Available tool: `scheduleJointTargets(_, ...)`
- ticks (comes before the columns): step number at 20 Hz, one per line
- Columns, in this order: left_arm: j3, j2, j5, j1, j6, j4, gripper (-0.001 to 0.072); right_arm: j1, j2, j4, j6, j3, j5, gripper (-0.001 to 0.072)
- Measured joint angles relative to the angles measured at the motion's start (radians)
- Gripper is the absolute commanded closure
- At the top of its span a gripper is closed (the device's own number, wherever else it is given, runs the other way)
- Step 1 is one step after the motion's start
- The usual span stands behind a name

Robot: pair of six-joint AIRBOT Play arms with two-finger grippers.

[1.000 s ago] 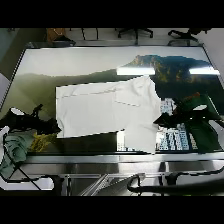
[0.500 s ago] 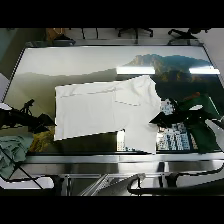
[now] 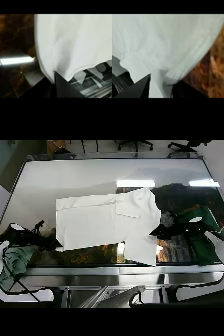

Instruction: Fold the shirts.

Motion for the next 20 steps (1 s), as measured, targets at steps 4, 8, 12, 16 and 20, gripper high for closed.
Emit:
scheduleJointTargets(4,0.002,0.001,0.01,-0.016,-0.005,0.013,0.0693,-0.002,0.021,-0.056,0.034,-0.023,0.045,0.0355)
scheduleJointTargets(8,0.036,0.0,-0.003,-0.02,-0.016,0.024,0.0693,-0.002,0.064,-0.116,0.064,-0.066,0.069,0.0354)
scheduleJointTargets(12,0.053,0.001,0.003,-0.021,-0.024,0.028,0.0693,0.006,0.095,-0.141,0.079,-0.111,0.074,0.0545)
scheduleJointTargets(16,0.058,0.002,-0.006,-0.02,-0.031,0.029,0.0695,0.032,0.132,-0.2,0.087,-0.128,0.074,0.07)
scheduleJointTargets(20,0.056,0.016,-0.058,-0.02,-0.082,0.097,0.0695,0.039,0.253,-0.316,0.177,-0.078,0.087,0.0701)
